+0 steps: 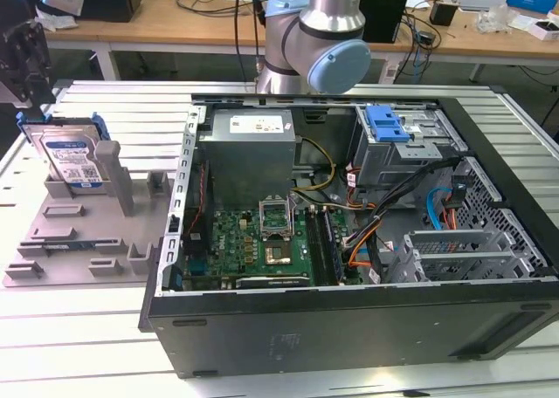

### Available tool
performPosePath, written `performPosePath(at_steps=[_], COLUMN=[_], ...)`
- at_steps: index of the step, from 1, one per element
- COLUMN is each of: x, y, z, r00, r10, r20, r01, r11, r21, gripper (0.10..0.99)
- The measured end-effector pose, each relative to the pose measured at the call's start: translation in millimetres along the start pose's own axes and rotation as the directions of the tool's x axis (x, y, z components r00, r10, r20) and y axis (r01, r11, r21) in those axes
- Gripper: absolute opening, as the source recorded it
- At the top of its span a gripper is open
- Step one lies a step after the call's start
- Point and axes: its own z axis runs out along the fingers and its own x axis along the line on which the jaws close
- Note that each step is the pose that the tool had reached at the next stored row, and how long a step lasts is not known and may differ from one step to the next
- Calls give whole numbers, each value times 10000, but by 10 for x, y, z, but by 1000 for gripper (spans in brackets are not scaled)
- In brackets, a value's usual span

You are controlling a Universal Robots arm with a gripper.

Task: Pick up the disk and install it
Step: 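Pick up the disk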

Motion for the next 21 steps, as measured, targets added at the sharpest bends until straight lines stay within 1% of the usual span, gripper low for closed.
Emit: performPosePath(at_steps=[9,13,21], x=[10,11,10], y=[23,25,32], z=[72,127,196], r00=[10000,10000,10000], r10=[2,0,1], r20=[-21,-34,-70], r01=[-2,0,-1], r11=[10000,10000,10000], r21=[-1,-1,-1], gripper=[482,482,482])
